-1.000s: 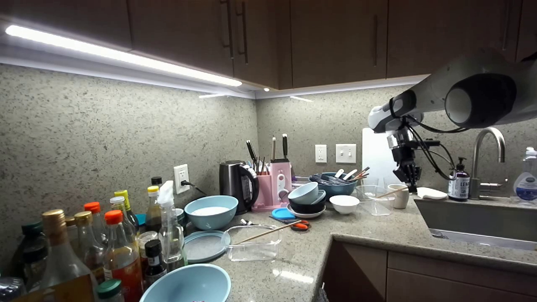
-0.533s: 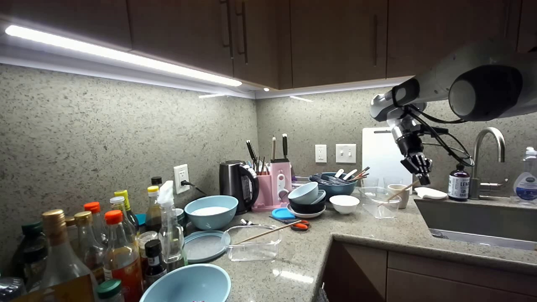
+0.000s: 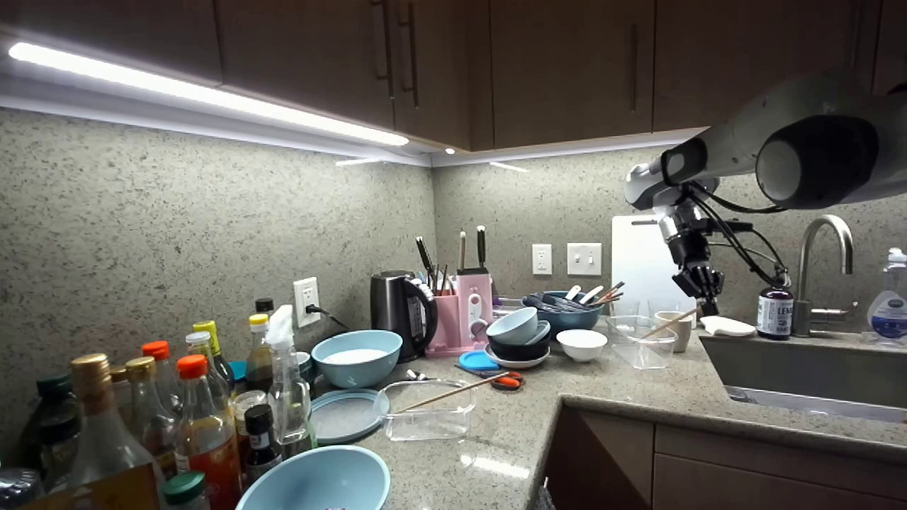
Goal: Stir in the clear bowl with the chopstick
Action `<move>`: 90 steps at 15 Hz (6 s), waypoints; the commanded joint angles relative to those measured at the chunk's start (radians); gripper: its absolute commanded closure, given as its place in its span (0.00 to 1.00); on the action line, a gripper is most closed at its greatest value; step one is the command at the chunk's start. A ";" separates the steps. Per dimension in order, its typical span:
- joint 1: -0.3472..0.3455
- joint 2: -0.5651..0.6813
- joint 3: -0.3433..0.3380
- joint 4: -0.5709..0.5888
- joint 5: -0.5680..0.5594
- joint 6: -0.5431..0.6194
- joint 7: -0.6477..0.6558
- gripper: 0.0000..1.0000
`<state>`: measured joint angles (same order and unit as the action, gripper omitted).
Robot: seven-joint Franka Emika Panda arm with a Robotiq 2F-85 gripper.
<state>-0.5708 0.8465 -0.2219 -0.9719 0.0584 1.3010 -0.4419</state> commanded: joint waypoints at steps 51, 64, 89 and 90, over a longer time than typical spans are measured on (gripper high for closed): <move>0.016 0.304 -0.068 0.501 -0.347 -0.352 -0.159 0.98; 0.120 0.326 -0.098 0.547 -0.479 -0.151 -0.332 0.98; 0.137 0.319 -0.114 0.550 -0.496 -0.504 -0.367 0.98; 0.127 0.318 -0.112 0.550 -0.494 -0.514 -0.365 0.98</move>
<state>-0.4210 1.2055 -0.3528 -0.3735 -0.4531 0.8240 -0.8526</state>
